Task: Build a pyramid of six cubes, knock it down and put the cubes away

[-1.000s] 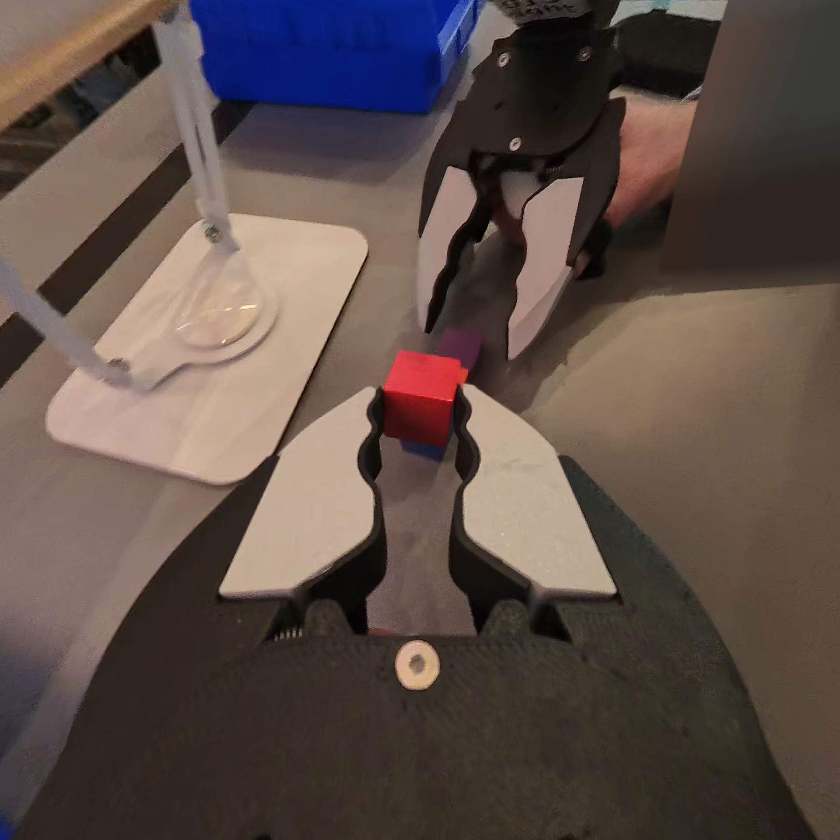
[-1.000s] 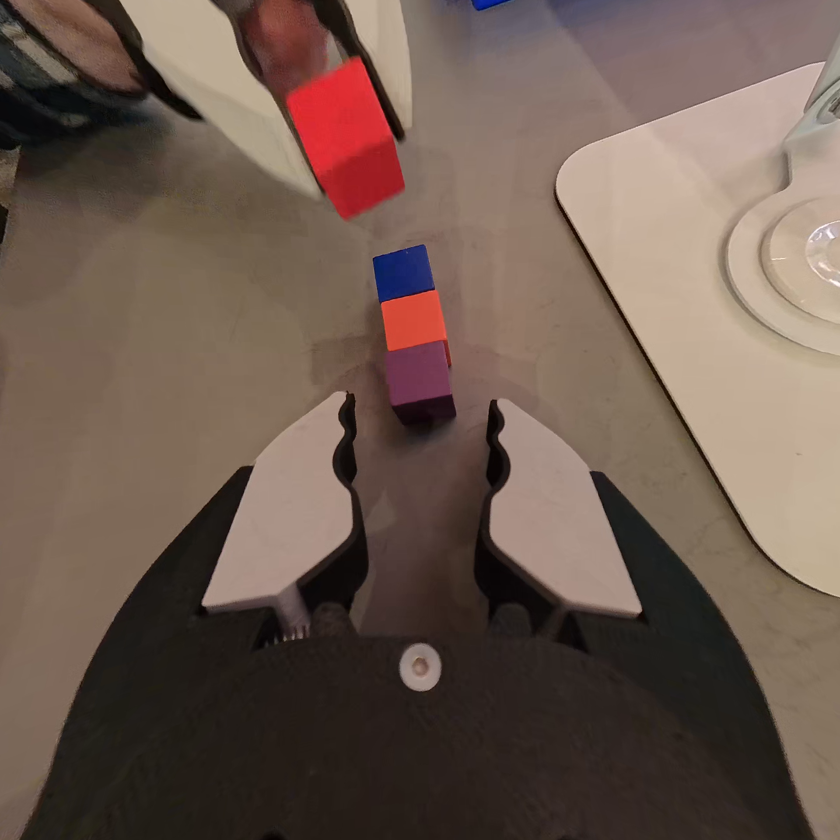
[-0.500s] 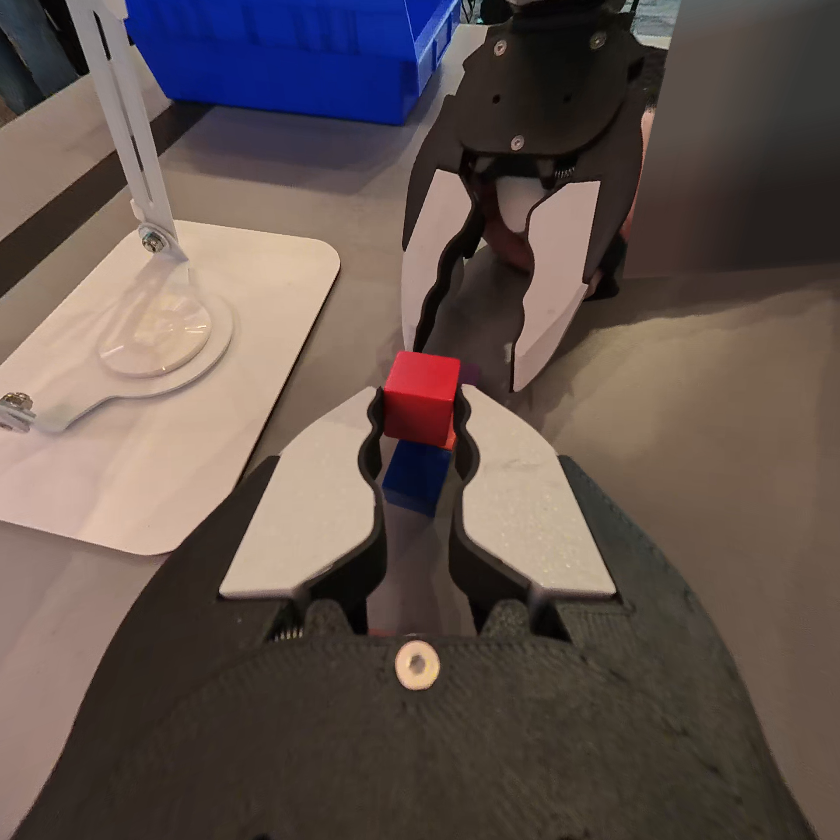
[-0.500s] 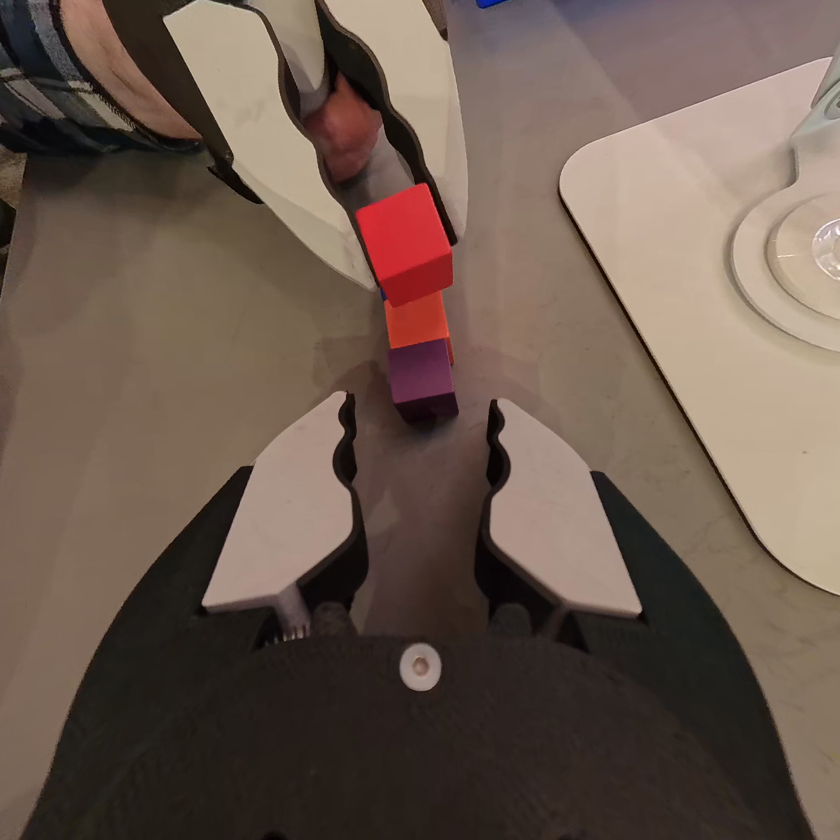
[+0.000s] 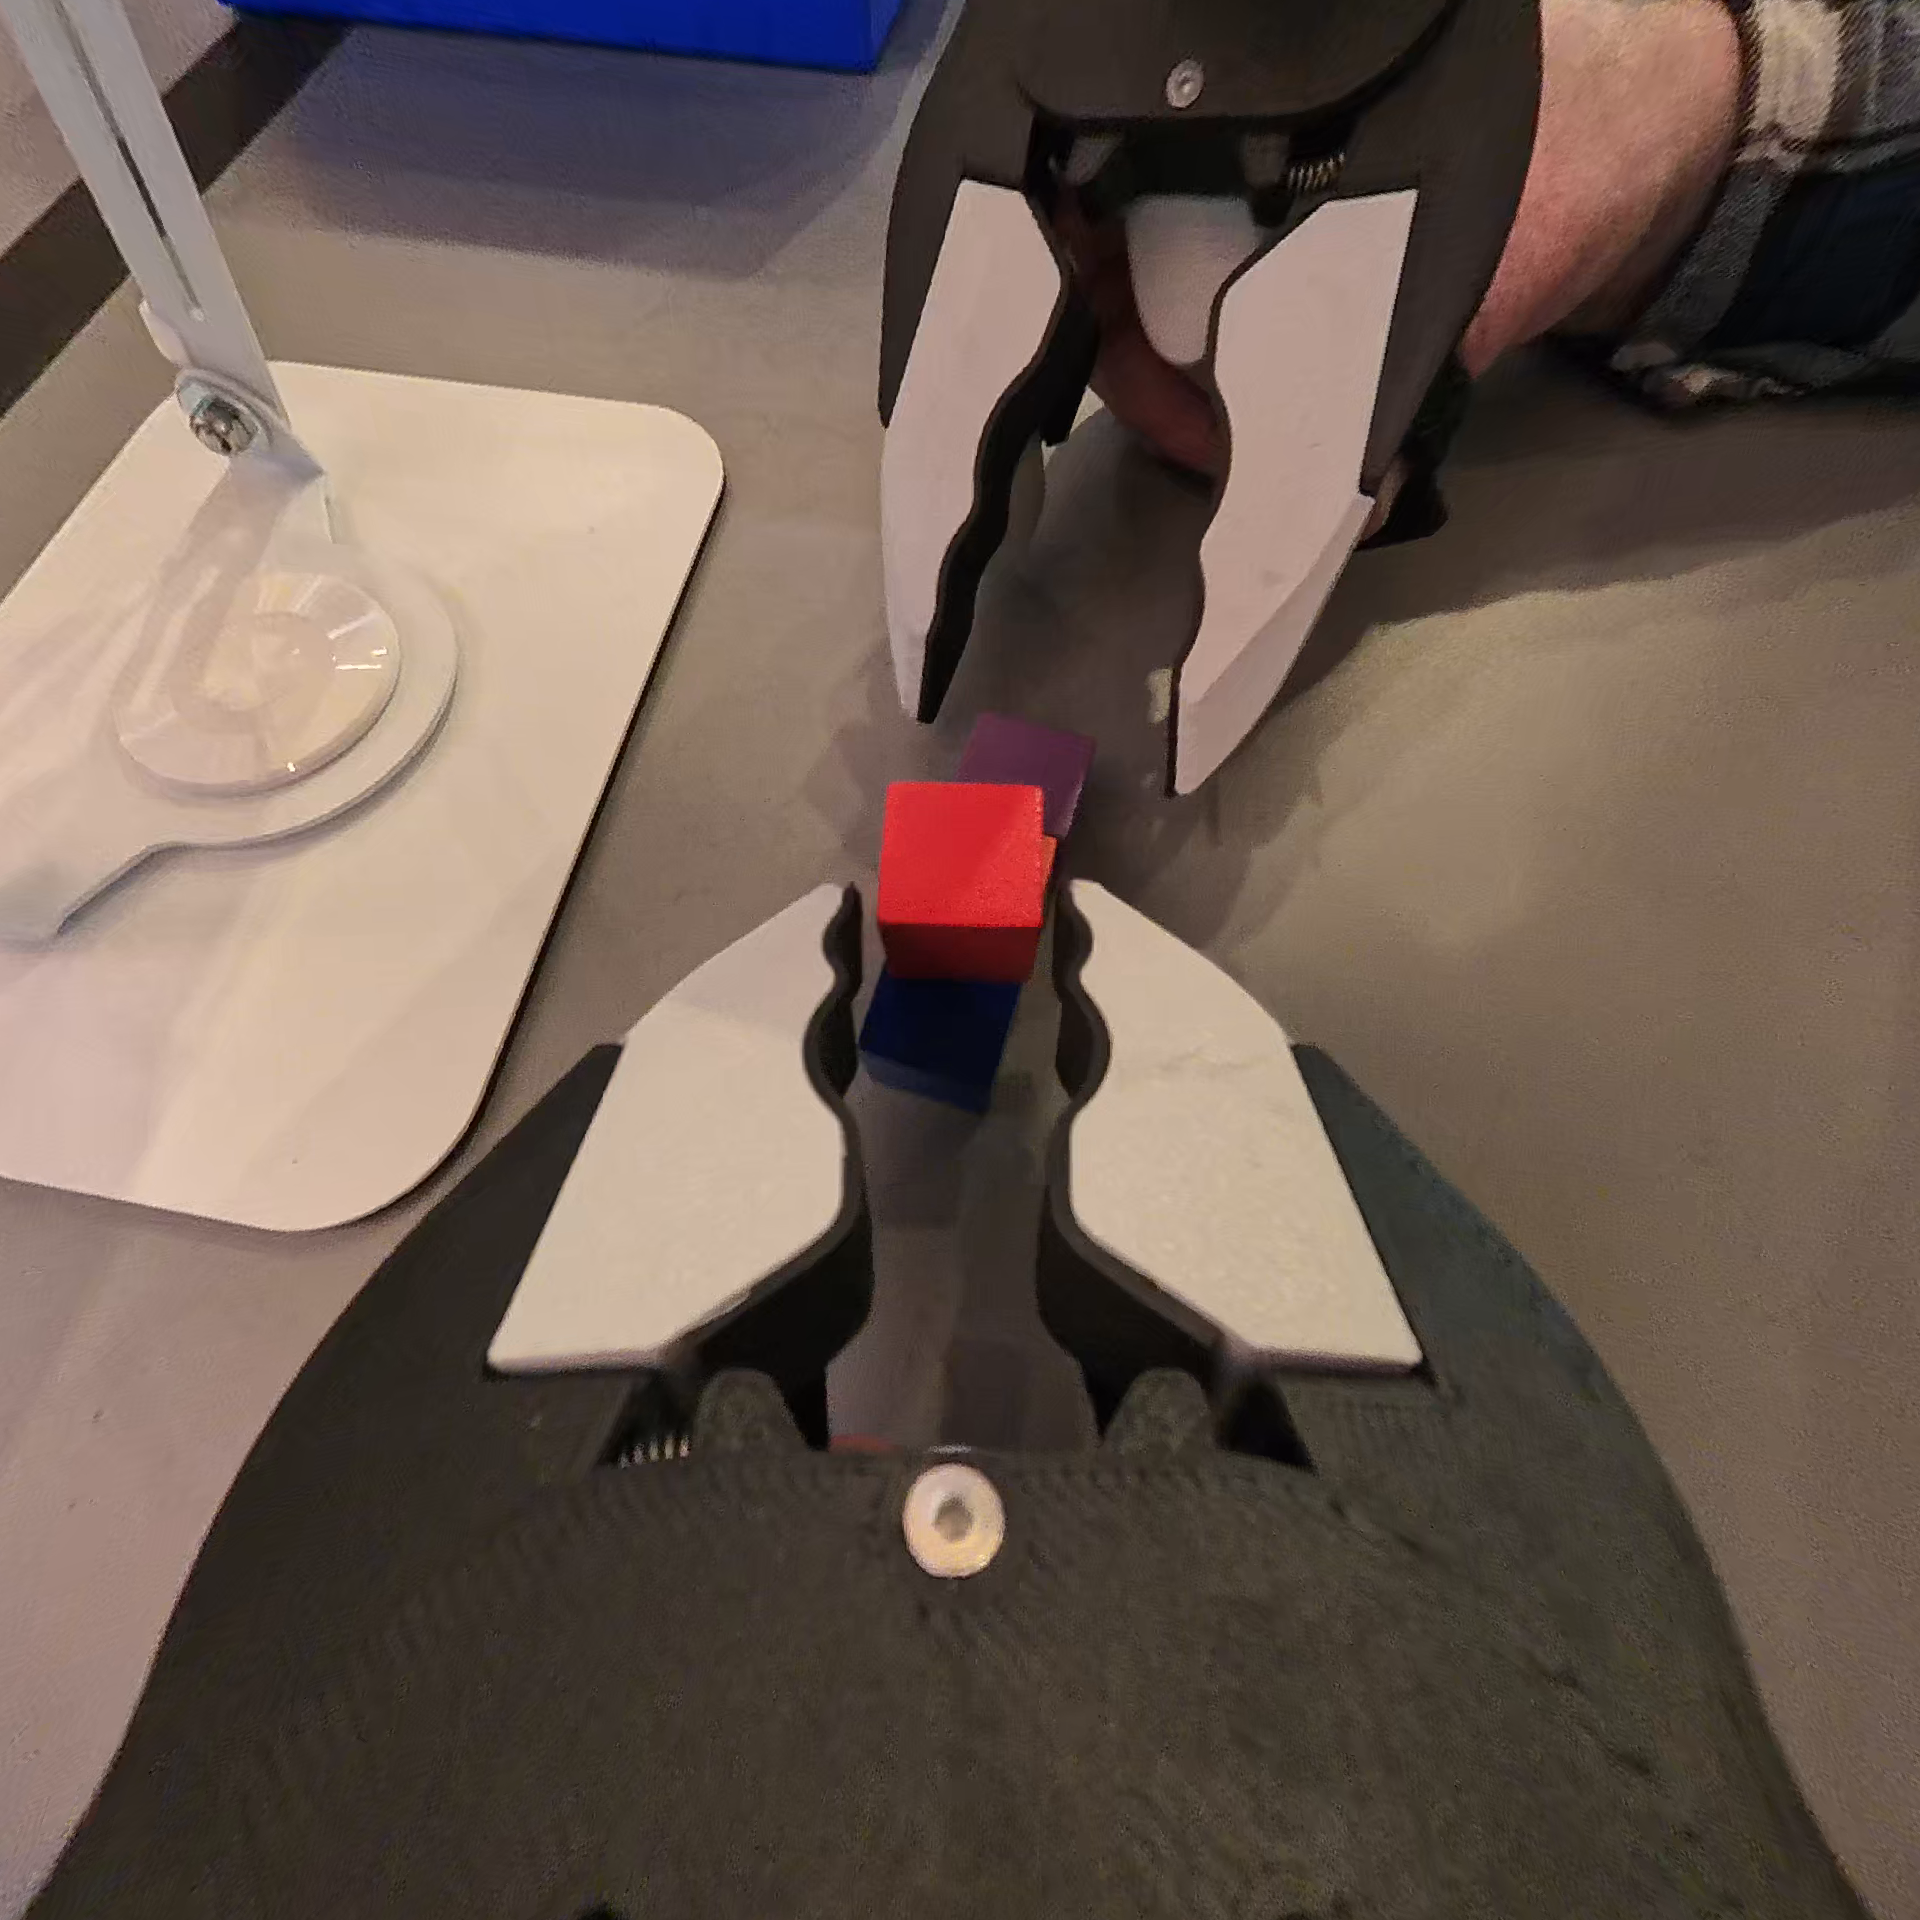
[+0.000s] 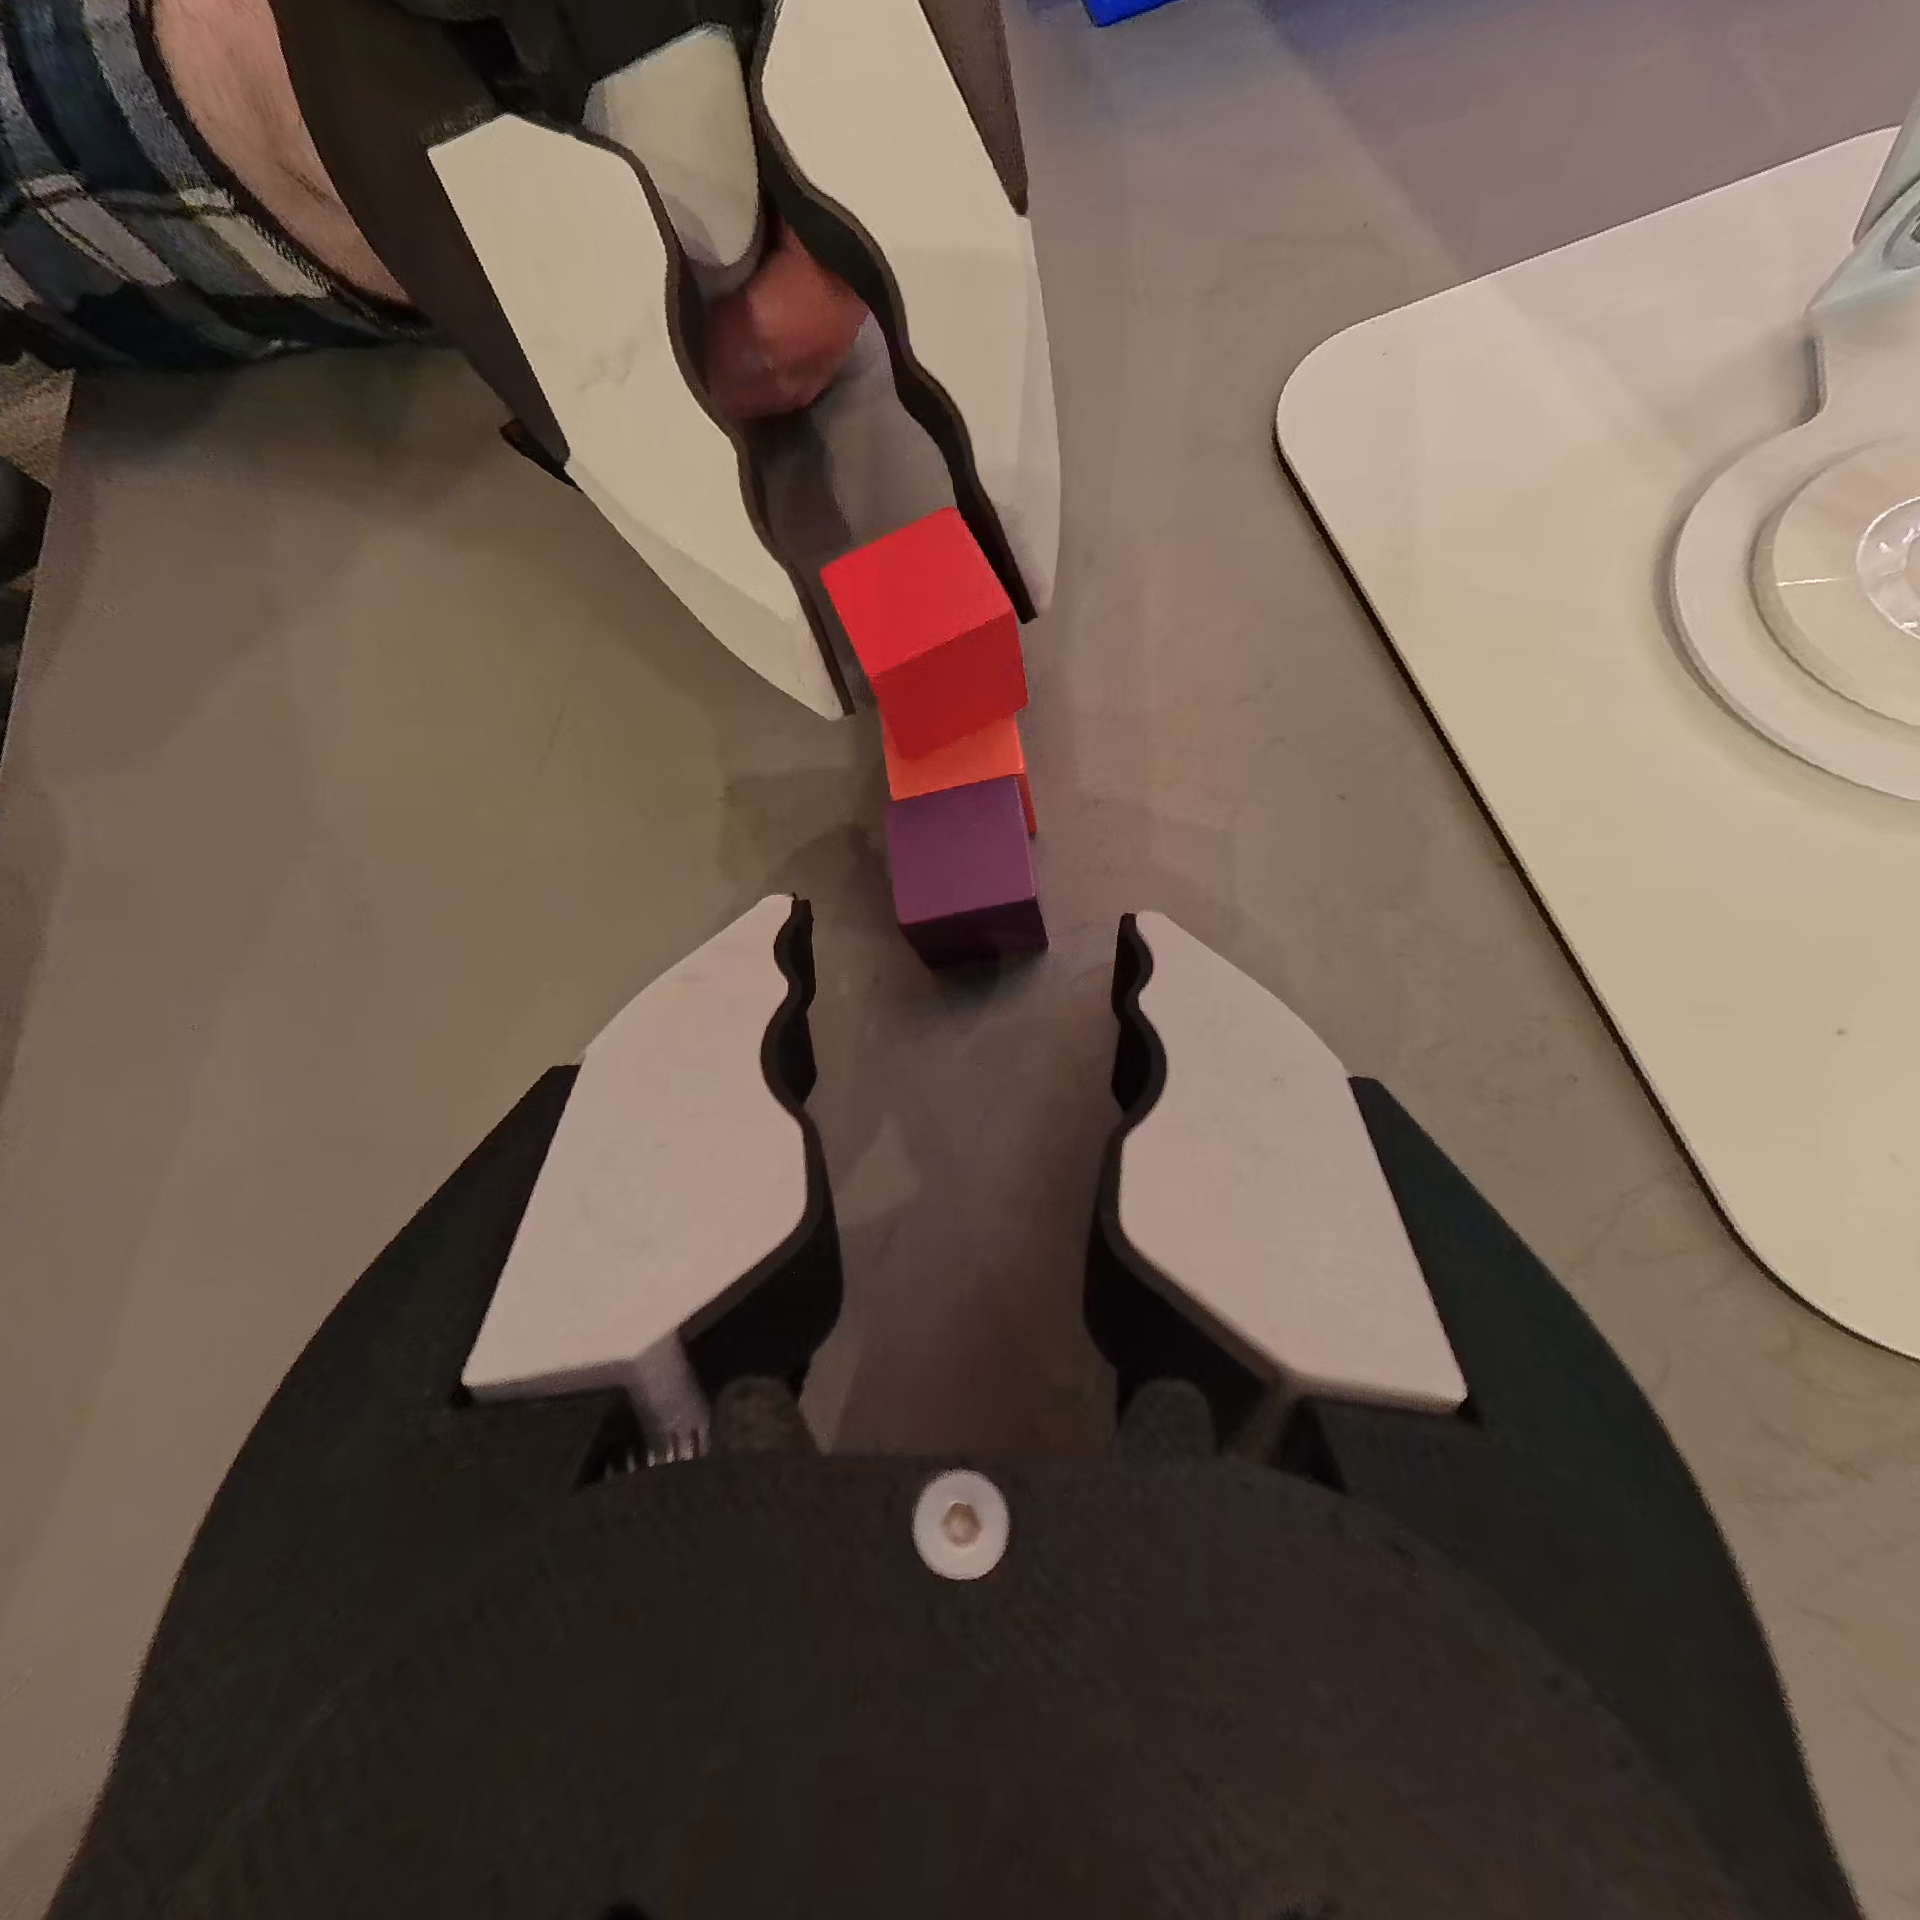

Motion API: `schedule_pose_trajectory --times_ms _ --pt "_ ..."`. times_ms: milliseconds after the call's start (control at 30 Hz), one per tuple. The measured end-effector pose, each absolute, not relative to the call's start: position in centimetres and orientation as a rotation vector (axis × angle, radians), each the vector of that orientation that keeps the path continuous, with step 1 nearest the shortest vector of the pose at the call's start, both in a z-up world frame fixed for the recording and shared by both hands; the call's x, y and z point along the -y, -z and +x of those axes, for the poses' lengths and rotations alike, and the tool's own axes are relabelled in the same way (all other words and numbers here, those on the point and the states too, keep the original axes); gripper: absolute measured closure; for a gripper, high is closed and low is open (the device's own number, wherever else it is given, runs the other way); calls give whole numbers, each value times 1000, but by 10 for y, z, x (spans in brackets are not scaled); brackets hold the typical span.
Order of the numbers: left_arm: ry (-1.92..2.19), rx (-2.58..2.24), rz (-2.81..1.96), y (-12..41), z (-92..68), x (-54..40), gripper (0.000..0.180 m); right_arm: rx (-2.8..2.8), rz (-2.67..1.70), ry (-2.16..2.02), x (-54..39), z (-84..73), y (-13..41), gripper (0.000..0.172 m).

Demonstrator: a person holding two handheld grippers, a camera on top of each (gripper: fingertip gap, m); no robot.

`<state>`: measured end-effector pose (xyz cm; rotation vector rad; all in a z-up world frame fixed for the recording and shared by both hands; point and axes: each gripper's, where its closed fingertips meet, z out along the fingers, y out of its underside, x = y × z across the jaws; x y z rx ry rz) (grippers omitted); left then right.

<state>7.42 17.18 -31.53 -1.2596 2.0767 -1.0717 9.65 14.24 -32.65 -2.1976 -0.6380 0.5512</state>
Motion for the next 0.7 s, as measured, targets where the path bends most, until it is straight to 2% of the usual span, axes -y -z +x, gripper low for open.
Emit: schedule_pose_trajectory --times_ms 133,233,700 --pt "1107 -2069 -1266 313 73 -174 146 640 -2198 -551 -142 96 327 116" --pt "1125 -2079 -1249 312 73 -174 154 643 -2200 -550 -142 96 327 116" --pt "1148 -2122 -1217 313 71 -176 154 645 -2201 -550 -142 96 327 116"
